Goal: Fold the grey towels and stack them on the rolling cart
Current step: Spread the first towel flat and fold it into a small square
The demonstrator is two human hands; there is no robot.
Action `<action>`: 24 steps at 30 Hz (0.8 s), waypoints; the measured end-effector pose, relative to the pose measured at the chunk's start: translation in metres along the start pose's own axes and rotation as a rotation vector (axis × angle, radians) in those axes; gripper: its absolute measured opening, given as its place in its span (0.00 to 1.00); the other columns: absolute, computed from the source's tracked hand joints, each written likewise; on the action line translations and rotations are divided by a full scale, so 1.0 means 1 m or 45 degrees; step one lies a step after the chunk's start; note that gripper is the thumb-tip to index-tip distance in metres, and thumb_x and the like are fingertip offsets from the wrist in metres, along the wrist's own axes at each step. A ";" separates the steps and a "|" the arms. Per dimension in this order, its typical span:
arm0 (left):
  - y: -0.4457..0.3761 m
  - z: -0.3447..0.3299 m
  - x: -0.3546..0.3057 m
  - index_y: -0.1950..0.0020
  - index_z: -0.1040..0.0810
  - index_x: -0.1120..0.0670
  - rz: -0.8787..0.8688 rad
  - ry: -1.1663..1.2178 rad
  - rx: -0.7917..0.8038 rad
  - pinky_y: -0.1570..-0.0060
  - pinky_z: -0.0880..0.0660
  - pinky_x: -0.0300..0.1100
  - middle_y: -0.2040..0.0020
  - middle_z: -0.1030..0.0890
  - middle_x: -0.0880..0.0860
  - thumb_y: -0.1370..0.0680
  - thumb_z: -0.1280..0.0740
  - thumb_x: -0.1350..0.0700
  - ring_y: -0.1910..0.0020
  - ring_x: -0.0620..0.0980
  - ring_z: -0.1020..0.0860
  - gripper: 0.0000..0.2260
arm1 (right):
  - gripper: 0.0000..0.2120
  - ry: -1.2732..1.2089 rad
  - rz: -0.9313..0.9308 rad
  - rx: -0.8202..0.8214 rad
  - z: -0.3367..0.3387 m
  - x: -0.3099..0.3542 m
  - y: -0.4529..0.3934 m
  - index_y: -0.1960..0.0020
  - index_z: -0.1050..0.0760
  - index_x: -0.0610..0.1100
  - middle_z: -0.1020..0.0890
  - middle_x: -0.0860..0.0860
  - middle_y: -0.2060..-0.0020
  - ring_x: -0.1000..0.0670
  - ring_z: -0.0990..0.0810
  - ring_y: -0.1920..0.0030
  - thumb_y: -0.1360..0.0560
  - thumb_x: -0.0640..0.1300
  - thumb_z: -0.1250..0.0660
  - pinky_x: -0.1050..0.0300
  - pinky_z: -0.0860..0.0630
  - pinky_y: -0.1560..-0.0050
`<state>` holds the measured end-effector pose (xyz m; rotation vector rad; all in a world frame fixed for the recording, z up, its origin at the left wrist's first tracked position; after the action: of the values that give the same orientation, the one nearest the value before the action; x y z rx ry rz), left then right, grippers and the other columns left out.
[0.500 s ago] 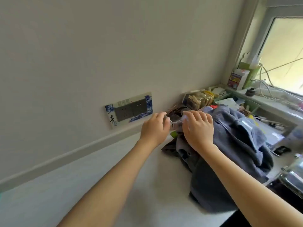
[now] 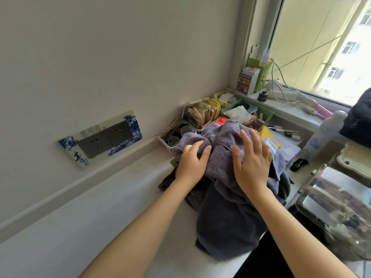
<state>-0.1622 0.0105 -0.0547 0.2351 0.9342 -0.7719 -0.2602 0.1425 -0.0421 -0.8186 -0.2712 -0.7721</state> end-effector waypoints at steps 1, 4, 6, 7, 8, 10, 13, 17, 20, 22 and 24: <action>-0.004 -0.002 -0.002 0.33 0.26 0.54 0.045 0.067 0.005 0.40 0.35 0.38 0.37 0.26 0.56 0.20 0.41 0.46 0.36 0.52 0.29 0.19 | 0.28 -0.038 -0.034 0.074 -0.002 -0.005 -0.003 0.29 0.34 0.47 0.30 0.47 0.31 0.45 0.35 0.32 0.24 0.60 0.52 0.51 0.44 0.33; -0.010 -0.004 -0.004 0.37 0.24 0.54 0.171 0.271 0.039 0.44 0.36 0.32 0.38 0.24 0.52 0.20 0.41 0.43 0.39 0.47 0.27 0.19 | 0.30 -0.234 -0.046 0.240 -0.010 -0.008 -0.005 0.29 0.35 0.48 0.27 0.49 0.35 0.46 0.33 0.35 0.25 0.63 0.51 0.57 0.42 0.36; -0.010 -0.007 -0.006 0.37 0.24 0.52 0.193 0.429 0.082 0.38 0.33 0.36 0.38 0.25 0.52 0.23 0.39 0.38 0.39 0.46 0.27 0.22 | 0.28 -0.288 -0.053 0.250 -0.016 -0.009 -0.007 0.31 0.31 0.48 0.26 0.47 0.40 0.46 0.32 0.38 0.25 0.62 0.47 0.58 0.41 0.38; -0.009 -0.008 -0.008 0.38 0.25 0.51 0.205 0.483 0.099 0.36 0.32 0.40 0.37 0.26 0.52 0.25 0.37 0.37 0.38 0.46 0.27 0.24 | 0.24 -0.326 -0.077 0.262 -0.019 -0.008 -0.009 0.34 0.29 0.47 0.26 0.46 0.43 0.45 0.31 0.40 0.24 0.60 0.42 0.58 0.40 0.39; -0.007 -0.008 -0.009 0.38 0.25 0.50 0.220 0.508 0.109 0.35 0.32 0.41 0.37 0.27 0.53 0.26 0.35 0.38 0.37 0.47 0.28 0.22 | 0.20 -0.384 -0.104 0.279 -0.022 -0.008 -0.011 0.38 0.26 0.45 0.26 0.46 0.46 0.45 0.30 0.42 0.24 0.55 0.38 0.58 0.37 0.40; -0.005 -0.008 -0.008 0.37 0.26 0.50 0.216 0.477 0.085 0.36 0.33 0.39 0.36 0.28 0.53 0.26 0.31 0.45 0.37 0.47 0.29 0.20 | 0.09 -0.483 -0.132 0.306 -0.027 -0.005 -0.016 0.48 0.23 0.42 0.26 0.48 0.53 0.44 0.26 0.48 0.25 0.46 0.32 0.54 0.30 0.46; -0.003 -0.001 -0.007 0.35 0.27 0.49 0.165 0.416 0.031 0.40 0.35 0.33 0.35 0.29 0.52 0.26 0.30 0.47 0.39 0.44 0.30 0.20 | 0.03 -0.566 -0.190 0.320 -0.026 0.001 -0.023 0.57 0.25 0.46 0.27 0.53 0.59 0.44 0.26 0.51 0.26 0.43 0.31 0.57 0.32 0.52; -0.005 0.010 -0.009 0.37 0.24 0.41 0.070 0.192 -0.057 0.30 0.38 0.45 0.33 0.33 0.51 0.29 0.32 0.36 0.31 0.48 0.36 0.22 | 0.06 -0.754 -0.302 0.288 -0.019 0.012 -0.035 0.60 0.26 0.53 0.27 0.59 0.56 0.45 0.27 0.45 0.26 0.45 0.32 0.50 0.31 0.42; -0.010 0.020 -0.014 0.50 0.21 0.35 0.123 0.156 -0.043 0.29 0.40 0.53 0.28 0.37 0.51 0.30 0.31 0.36 0.28 0.51 0.39 0.11 | 0.07 -0.894 -0.353 0.335 -0.015 0.025 -0.040 0.60 0.25 0.54 0.24 0.58 0.58 0.51 0.25 0.50 0.25 0.46 0.32 0.51 0.30 0.46; -0.012 0.027 -0.014 0.59 0.22 0.36 0.150 0.246 -0.026 0.30 0.39 0.54 0.28 0.36 0.51 0.30 0.28 0.41 0.28 0.51 0.38 0.04 | 0.06 -1.016 -0.384 0.394 -0.012 0.036 -0.038 0.61 0.25 0.52 0.23 0.56 0.64 0.57 0.26 0.59 0.25 0.45 0.33 0.57 0.30 0.52; -0.012 0.036 -0.014 0.62 0.23 0.38 0.150 0.300 -0.042 0.31 0.37 0.55 0.32 0.33 0.48 0.30 0.27 0.44 0.30 0.51 0.35 0.06 | 0.06 -1.053 -0.348 0.405 -0.010 0.047 -0.038 0.60 0.25 0.51 0.22 0.55 0.64 0.58 0.26 0.61 0.24 0.44 0.33 0.59 0.29 0.52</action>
<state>-0.1528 -0.0088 -0.0205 0.3550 1.1442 -0.6278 -0.2551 0.0946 -0.0043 -0.7685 -1.2335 -0.5835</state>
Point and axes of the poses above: each hand's wrist, its own y-axis away from the middle knuckle, its own z-axis out of the back of the hand, x = y × z, the point moved 3 cm from there along -y, towards the middle knuckle
